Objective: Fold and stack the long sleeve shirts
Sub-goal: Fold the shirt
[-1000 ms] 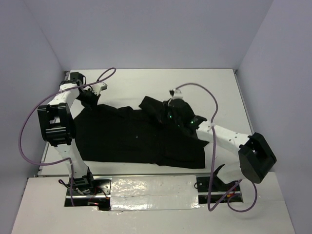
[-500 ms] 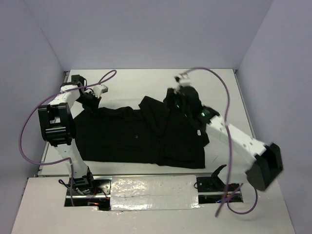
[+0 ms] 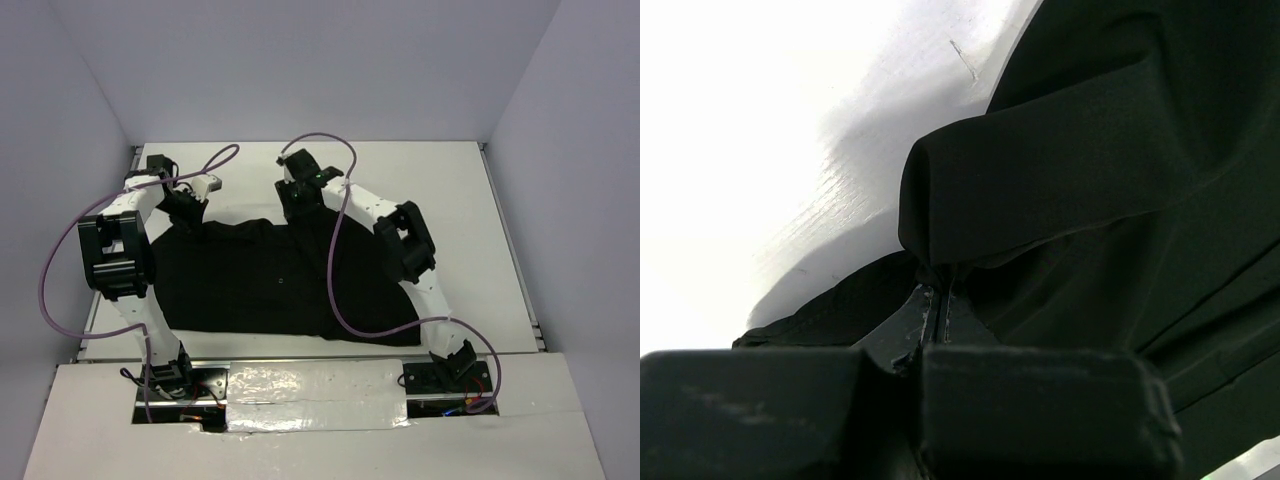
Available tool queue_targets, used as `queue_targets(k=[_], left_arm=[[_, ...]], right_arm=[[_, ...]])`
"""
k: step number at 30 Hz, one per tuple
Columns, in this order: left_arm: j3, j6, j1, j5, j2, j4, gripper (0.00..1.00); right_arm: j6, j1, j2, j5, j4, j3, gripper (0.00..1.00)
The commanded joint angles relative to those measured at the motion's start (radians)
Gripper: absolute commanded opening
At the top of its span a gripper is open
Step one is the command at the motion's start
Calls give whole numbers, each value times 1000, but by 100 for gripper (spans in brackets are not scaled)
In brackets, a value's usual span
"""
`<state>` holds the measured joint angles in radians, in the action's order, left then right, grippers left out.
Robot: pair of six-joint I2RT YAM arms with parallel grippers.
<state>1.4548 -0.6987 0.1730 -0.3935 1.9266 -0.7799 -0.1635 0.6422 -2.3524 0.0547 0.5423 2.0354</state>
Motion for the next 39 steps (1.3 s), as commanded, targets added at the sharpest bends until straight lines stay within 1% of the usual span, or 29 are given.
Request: queue_targets(k=[1,2,3,4,6,8,9,11,12,13,15,19,20,21,22,23,24,25,27,29,31,33,36,37,39], left_arm=[[13,13,-4,-33,-32,-4,0],[18,15,-3,-30,-32,-4,0],[21,15,-4,-28,-29,-5,0],[24,15,-4,-24,-28,-10,0],[29,16,-4,-22,-26,-12,0],[30,18,-4,-18,-26,-13,0],[32,18,-4,-18,-29,-13,0],[32,19,-4,-8,-35,-10,0],[32,18,-4,-5,-41,-10,0],[33,19,-4,1,-46,-9,0],[36,36,-4,22,-57,14,0],[42,79,-4,54,-71,80,0],[52,97,-4,62,-72,91,0],[58,108,-3,79,-68,106,0],[64,119,-3,90,-64,116,0],[71,142,-4,103,-64,126,0],[76,151,-3,116,-63,145,0],[82,160,-3,136,-60,151,0],[108,169,-3,142,-51,151,0],[137,176,-3,136,-41,139,0],[151,185,-3,154,-38,143,0],[153,188,-3,176,-38,145,0],[144,165,8,189,-46,140,0],[141,157,14,189,-51,140,0],[142,130,23,159,-55,119,0]], right_arm=[[31,-4,-8,78,87,62,50],[33,-4,5,97,67,40,50],[33,-3,14,103,44,-15,50],[36,-4,24,80,9,-38,51],[42,-4,35,38,-5,-72,50],[51,-4,30,-4,-13,-78,47],[55,-6,30,-3,-16,-80,35],[47,-12,44,-9,-21,-80,19],[44,-16,54,-9,-34,-84,9],[41,-21,68,-7,-42,-90,5],[28,-38,125,8,-64,-106,0],[42,-79,244,-3,-100,-138,0],[36,-94,304,3,-123,-171,0],[4,-113,335,52,-152,-193,0],[-23,-159,363,89,-226,-220,0],[-57,-183,416,133,-269,-275,0],[-126,-211,439,216,-356,-303,0],[-160,-261,461,246,-398,-332,0],[-203,-294,510,295,-511,-400,0],[-183,-312,525,292,-539,-425,0],[-137,-320,521,286,-529,-405,0],[-125,-334,533,281,-538,-408,0],[-194,-386,612,332,-646,-463,0],[-238,-400,630,339,-663,-480,0],[-245,-429,665,338,-673,-483,0]])
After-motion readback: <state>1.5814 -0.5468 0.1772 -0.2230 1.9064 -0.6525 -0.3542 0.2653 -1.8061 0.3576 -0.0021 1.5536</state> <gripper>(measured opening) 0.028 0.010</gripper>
